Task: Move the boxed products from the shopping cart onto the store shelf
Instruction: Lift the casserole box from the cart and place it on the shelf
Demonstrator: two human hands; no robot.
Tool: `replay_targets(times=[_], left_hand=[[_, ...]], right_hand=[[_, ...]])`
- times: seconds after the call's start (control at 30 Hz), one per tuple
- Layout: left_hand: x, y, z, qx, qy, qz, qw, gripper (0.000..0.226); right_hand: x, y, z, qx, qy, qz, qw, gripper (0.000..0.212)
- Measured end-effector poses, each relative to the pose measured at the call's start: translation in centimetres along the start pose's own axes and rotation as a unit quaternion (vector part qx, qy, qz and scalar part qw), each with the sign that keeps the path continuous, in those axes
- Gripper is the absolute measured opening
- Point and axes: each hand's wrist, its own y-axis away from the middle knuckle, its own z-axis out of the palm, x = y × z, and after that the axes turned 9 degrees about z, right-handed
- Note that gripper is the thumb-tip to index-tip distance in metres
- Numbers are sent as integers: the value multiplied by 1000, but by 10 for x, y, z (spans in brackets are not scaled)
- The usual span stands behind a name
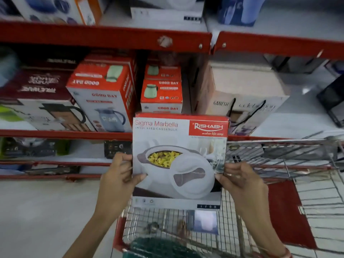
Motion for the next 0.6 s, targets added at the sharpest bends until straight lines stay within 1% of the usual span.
replay_targets(times=[0.1, 0.23, 0.33, 0.43, 0.6], left_hand=[[33, -25, -5, 38, 32, 56, 997, 43], [87, -59, -13, 87, 51, 160, 982, 45], [126, -90, -27, 96, 65, 235, 965, 46], [162, -123, -44, 108, 62, 297, 947, 47], [206, -181, -62, 151, 50, 356, 921, 54]], right_hand=[[-34, -10, -11, 28, -55, -33, 998, 26], [-87, -28, -30, 75, -105, -128, 983, 26], [-130, -46, -46, 94, -152, -188, 966, 25], [-170, -68, -54, 118, -168, -256, 945, 25], [-232, -112, -48, 129, -184, -318, 921, 53]])
